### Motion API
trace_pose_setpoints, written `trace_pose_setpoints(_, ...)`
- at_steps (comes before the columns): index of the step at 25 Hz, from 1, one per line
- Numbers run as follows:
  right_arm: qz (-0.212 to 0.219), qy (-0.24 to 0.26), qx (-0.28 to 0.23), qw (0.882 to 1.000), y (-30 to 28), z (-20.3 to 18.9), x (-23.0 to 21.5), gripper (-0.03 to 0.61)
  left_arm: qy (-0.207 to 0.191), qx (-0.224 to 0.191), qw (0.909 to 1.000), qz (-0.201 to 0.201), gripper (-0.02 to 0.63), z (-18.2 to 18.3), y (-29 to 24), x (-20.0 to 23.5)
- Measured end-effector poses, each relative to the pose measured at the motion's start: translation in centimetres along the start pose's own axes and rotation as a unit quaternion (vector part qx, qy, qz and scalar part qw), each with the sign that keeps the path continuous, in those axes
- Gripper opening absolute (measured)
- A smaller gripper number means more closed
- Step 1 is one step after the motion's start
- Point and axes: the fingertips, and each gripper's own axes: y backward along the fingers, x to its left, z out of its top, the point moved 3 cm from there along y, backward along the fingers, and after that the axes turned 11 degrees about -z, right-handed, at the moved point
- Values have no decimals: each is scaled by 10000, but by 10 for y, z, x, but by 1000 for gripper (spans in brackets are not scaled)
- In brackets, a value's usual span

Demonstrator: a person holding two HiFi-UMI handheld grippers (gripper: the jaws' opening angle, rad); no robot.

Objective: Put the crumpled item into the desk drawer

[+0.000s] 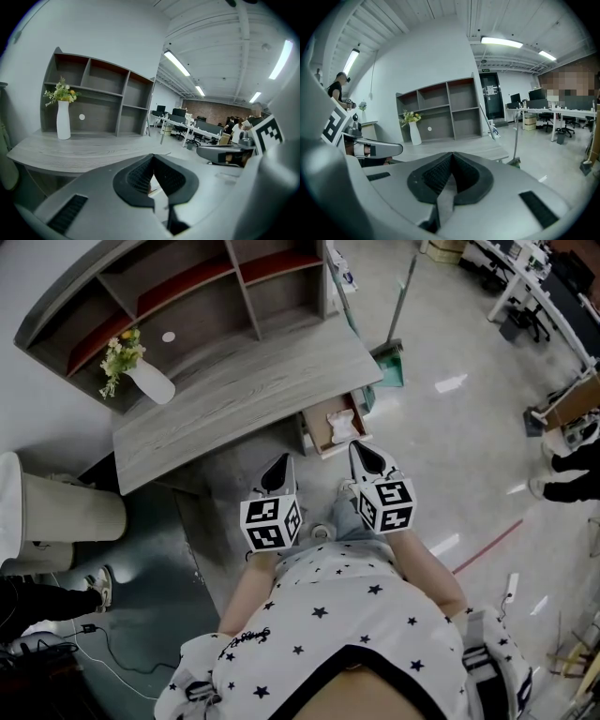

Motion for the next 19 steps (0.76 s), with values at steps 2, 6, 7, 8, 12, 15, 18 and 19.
trace_pose_setpoints(2,26,-10,-14,10000,-1,1,2,-8,0,-1,10000,13,11,0,0,1)
trace_pose_setpoints(6,91,-13,-40,9999,-1,3,4,-9,33,-7,10000,32,11,-1,0,1)
trace_pose_setpoints(7,103,-8,-47,9999,-1,4,5,-9,37,-6,10000,34,11,-1,0,1)
trace_pose_setpoints(8,110,-6,-52,9999,-2,4,5,-8,38,-5,10000,33,11,-1,0,1)
trace_pose_setpoints(12,122,-7,-59,9999,-4,6,5,-9,50,4,10000,33,12,0,-2,2)
trace_pose_setpoints(15,135,-1,-53,9999,-7,8,6,-9,68,5,10000,36,11,1,-3,5)
trace_pose_setpoints(18,150,1,-57,9999,-10,8,7,-9,76,-9,10000,42,12,2,-5,8)
trace_pose_setpoints(19,154,2,-61,9999,-11,8,8,-9,78,-14,10000,44,11,2,-5,8)
